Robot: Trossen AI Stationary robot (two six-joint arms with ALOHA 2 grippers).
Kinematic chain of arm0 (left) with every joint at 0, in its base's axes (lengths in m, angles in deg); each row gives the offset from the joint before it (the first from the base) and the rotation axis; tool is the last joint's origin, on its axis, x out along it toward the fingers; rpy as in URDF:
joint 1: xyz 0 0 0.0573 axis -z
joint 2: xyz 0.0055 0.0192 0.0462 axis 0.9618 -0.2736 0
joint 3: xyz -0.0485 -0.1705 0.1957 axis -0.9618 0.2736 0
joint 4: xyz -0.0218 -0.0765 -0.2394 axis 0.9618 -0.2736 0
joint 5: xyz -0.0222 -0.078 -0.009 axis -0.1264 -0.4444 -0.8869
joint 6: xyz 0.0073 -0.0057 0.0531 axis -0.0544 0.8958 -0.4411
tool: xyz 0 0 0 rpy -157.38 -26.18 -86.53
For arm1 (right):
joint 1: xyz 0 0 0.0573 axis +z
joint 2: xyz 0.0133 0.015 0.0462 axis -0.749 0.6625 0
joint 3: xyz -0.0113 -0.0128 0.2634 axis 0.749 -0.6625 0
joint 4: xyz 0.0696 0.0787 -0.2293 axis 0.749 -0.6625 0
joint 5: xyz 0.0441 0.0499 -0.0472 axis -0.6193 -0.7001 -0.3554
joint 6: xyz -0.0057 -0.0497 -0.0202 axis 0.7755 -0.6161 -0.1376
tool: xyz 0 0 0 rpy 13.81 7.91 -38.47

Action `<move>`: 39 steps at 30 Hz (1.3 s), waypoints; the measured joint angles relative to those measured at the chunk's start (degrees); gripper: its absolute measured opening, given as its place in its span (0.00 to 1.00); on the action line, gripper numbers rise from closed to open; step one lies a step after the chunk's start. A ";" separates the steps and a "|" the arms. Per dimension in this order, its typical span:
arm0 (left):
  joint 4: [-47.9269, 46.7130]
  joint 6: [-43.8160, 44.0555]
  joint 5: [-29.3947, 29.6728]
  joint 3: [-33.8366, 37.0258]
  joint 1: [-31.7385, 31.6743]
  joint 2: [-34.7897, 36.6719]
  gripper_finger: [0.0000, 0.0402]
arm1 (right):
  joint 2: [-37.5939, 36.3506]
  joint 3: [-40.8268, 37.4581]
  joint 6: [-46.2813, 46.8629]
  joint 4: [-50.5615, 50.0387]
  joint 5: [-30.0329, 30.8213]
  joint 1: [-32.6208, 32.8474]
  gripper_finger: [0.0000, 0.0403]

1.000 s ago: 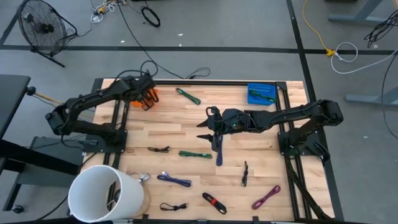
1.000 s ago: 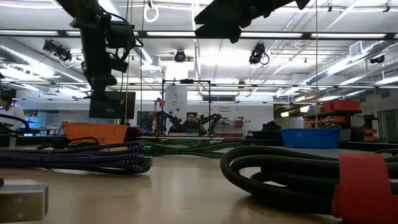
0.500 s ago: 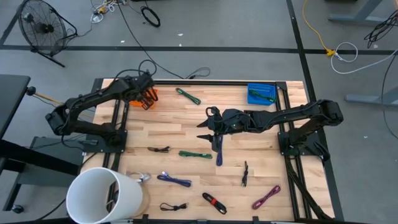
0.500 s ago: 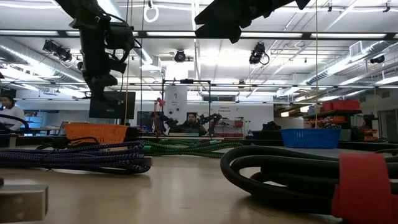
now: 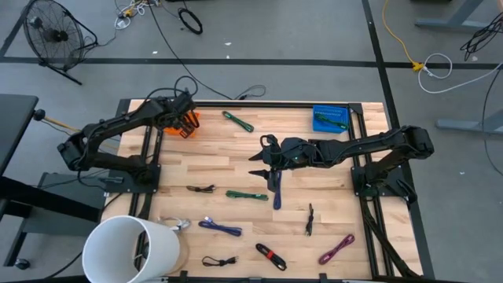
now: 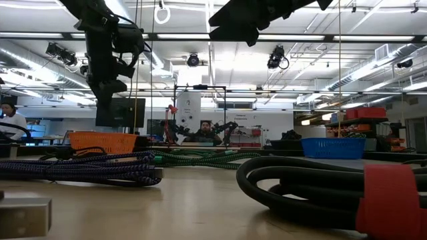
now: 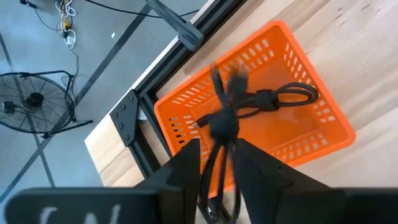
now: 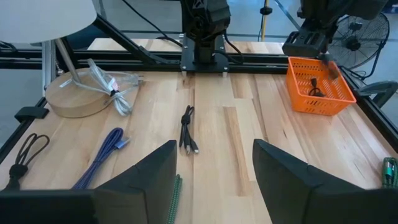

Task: Pick & Place USB Port
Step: Put the black charger cable into the orange bin

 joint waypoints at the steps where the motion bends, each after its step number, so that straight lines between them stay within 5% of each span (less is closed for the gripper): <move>1: -0.01 0.17 -0.01 0.00 0.00 0.00 0.29 | 0.00 0.00 0.00 0.00 0.00 -0.01 0.53; 11: 0.14 1.43 -3.38 0.00 0.09 0.00 0.37 | 0.00 0.00 -0.02 0.00 0.00 -0.01 0.53; 21: -0.03 2.50 -27.26 -1.51 4.86 0.17 0.35 | 0.00 0.00 -0.04 0.00 -0.01 -0.01 0.53; 39: -2.22 17.88 -24.83 -1.53 53.75 -0.11 0.31 | 0.00 0.00 1.09 -0.35 -0.04 -0.01 0.53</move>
